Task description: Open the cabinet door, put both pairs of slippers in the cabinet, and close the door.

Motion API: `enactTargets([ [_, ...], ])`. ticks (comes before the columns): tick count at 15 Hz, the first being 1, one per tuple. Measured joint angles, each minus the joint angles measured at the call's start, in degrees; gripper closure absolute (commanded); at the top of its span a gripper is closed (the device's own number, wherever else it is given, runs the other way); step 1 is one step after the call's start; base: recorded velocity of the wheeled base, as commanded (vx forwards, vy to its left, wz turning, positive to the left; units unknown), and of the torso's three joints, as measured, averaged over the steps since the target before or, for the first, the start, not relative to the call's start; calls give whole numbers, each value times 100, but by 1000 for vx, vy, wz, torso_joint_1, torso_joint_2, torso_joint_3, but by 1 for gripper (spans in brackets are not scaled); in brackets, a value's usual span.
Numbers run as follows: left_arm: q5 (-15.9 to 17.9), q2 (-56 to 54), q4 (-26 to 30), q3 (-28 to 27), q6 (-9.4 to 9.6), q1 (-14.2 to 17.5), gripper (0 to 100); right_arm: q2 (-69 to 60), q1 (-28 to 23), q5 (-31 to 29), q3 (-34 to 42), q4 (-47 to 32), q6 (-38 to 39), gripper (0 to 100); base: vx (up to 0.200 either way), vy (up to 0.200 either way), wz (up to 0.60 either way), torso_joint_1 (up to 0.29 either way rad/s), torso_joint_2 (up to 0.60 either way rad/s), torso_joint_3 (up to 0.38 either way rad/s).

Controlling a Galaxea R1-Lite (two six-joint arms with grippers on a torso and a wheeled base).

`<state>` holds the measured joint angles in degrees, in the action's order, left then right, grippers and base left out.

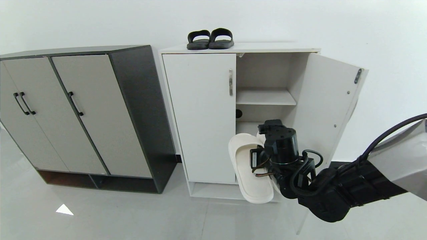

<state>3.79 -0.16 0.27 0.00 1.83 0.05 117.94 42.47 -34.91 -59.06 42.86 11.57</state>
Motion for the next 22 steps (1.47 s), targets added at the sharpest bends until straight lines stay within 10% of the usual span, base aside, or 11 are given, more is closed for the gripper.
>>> enactTargets([
  [22, 0, 5, -2, 0, -6, -5, 100, 1200, -1469, -80, -712, 282, -51, 100, 0, 0, 0, 0, 0, 0],
])
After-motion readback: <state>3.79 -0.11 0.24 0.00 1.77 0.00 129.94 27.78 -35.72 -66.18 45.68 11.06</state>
